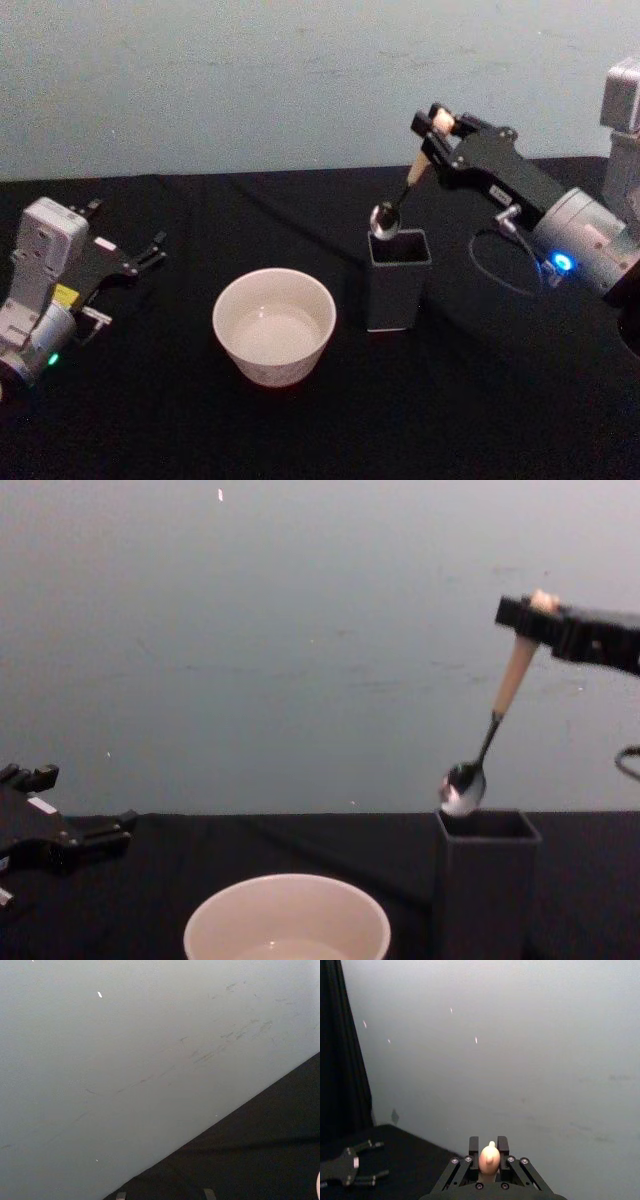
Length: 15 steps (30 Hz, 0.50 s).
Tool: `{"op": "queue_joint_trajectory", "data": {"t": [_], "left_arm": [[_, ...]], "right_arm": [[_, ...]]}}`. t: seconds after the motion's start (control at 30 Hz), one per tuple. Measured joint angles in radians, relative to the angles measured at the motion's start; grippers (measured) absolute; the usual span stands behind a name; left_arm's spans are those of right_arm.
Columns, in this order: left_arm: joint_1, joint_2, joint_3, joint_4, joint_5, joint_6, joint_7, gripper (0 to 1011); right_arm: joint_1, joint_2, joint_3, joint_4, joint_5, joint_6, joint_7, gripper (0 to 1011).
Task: Pick up the stirring spoon with one hand, stir inside the cup, then place it back in its original position.
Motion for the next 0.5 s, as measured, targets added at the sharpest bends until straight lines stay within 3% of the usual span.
{"op": "queue_joint_trajectory", "data": {"t": [0.23,0.5], "left_arm": [[0.000,0.000,0.000,0.000,0.000,0.000,0.000,1001],[0.000,0.000,0.000,0.000,0.000,0.000,0.000,1001]], "right_arm": [[0.037,-0.011,-0.012,0.005,0.008,-0.024,0.015,211],[0.086,-0.043,-0.071,0.069,-0.006,-0.056,0.056,211]]}}
